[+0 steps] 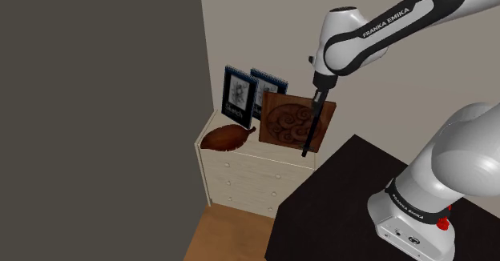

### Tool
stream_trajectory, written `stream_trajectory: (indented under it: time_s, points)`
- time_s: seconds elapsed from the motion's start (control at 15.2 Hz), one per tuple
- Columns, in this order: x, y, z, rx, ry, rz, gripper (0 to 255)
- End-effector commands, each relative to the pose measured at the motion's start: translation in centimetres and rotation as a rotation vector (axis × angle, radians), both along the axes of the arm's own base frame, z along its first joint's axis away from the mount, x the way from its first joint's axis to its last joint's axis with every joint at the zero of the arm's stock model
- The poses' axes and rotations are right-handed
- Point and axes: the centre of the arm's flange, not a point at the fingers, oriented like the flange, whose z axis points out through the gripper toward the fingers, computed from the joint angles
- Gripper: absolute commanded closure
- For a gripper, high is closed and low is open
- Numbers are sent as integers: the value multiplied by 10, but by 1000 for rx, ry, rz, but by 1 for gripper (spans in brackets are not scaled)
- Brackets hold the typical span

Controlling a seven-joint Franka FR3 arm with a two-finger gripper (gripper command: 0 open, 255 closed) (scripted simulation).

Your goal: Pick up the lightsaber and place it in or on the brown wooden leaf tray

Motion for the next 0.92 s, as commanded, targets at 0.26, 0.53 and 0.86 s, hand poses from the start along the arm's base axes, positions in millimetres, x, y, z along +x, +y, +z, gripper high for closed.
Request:
stream_trajectory:
  time_s: [0.26,0.53,0.86]
  points:
    - [0,0,32,0,1,0,255]
    - [0,0,53,0,1,0,255]
    - [22,12,72,0,1,0,255]
